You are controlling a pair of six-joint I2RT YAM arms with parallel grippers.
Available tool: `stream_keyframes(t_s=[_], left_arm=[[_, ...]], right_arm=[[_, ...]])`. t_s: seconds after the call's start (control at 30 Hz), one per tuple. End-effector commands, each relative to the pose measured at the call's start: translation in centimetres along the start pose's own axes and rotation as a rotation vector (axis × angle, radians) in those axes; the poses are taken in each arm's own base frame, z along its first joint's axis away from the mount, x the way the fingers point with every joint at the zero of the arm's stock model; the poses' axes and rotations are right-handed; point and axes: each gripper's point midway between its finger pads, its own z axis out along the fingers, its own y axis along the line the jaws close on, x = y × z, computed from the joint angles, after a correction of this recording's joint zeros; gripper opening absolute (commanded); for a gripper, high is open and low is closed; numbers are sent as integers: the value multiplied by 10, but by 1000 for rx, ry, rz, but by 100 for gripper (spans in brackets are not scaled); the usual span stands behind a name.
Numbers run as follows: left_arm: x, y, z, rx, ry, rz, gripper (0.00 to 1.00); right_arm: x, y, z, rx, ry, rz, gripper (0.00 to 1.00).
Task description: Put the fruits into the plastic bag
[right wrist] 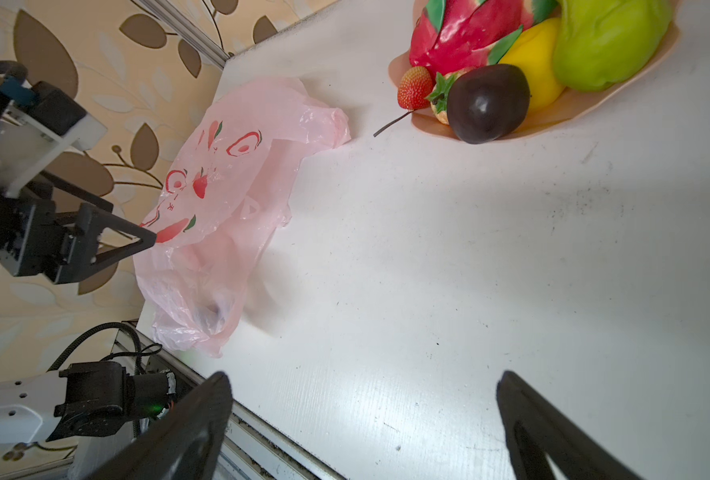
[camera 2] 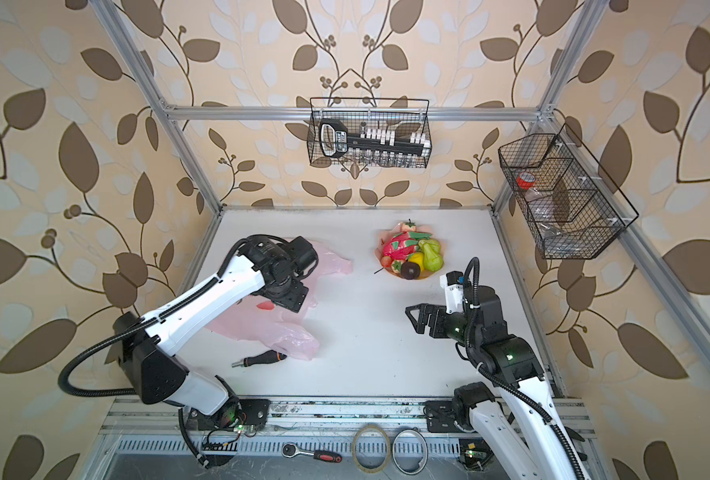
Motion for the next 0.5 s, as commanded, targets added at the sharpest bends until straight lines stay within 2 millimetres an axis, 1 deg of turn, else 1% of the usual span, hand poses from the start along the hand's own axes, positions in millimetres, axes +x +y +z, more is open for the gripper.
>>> stream_keyframes(t_s=[0.0,0.23,0.37,0.47], left_arm=[[7,11,8,-148,70,76,91],[18,24,29,-285,113,109,91],[21,18,49,-288,113,115,91],[19,9,61,-268,112,109,90]], right_arm=[[0,0,-1,0,-13,0,100],[5,-4,0,8,-13,-1,100],[8,-6,4,2,-8,6,100],[8,-6,6,1,-6,8,100]])
